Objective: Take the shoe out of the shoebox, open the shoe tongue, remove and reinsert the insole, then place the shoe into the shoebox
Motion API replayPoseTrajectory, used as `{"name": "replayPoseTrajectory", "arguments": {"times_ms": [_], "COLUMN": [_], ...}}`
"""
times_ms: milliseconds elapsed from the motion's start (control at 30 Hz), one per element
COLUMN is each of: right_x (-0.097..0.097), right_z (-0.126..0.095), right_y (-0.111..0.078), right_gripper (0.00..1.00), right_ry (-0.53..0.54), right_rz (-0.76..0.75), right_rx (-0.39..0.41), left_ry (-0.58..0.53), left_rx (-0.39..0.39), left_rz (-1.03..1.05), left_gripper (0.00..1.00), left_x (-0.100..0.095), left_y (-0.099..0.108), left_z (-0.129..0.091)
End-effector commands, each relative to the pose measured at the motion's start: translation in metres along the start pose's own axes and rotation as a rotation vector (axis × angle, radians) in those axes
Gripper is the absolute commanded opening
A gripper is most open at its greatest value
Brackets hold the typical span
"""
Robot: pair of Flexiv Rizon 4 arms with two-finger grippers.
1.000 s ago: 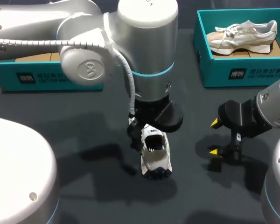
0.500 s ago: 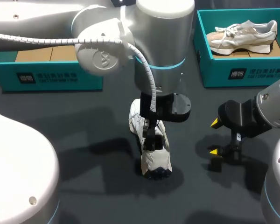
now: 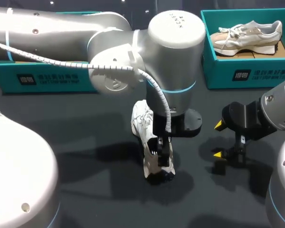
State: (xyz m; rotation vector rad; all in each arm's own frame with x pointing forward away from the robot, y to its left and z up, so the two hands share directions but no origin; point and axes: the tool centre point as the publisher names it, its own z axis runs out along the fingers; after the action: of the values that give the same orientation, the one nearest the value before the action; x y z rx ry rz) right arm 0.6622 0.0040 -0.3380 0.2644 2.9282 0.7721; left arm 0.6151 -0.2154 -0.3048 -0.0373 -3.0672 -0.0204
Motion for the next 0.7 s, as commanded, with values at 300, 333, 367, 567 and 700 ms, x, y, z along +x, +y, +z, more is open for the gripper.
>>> {"name": "replayPoseTrajectory", "arguments": {"times_ms": [300, 333, 367, 567, 700], "right_x": [0.002, 0.002, 0.002, 0.002, 0.002], "right_z": [-0.001, -0.001, -0.001, -0.001, -0.001], "right_y": [0.0, 0.0, 0.0, 0.0, 0.0], "right_gripper": [1.0, 1.0, 1.0, 1.0, 1.0], "right_ry": [-0.003, -0.003, -0.003, -0.003, -0.003], "right_rz": [0.0, 0.0, 0.0, 0.0, 0.0], "right_rx": [0.0, 0.0, 0.0, 0.0, 0.0], "left_ry": [-0.025, -0.022, -0.026, -0.031, -0.032], "left_rx": [0.014, 0.015, 0.012, 0.016, 0.024], "left_rz": [-0.086, -0.084, -0.096, -0.126, -0.159], "left_gripper": [0.75, 0.75, 0.74, 0.69, 0.7], "left_x": [0.003, 0.004, 0.005, 0.01, 0.011], "left_y": [-0.004, -0.005, -0.006, -0.007, -0.005], "left_z": [0.033, 0.036, 0.038, 0.048, 0.054]}}
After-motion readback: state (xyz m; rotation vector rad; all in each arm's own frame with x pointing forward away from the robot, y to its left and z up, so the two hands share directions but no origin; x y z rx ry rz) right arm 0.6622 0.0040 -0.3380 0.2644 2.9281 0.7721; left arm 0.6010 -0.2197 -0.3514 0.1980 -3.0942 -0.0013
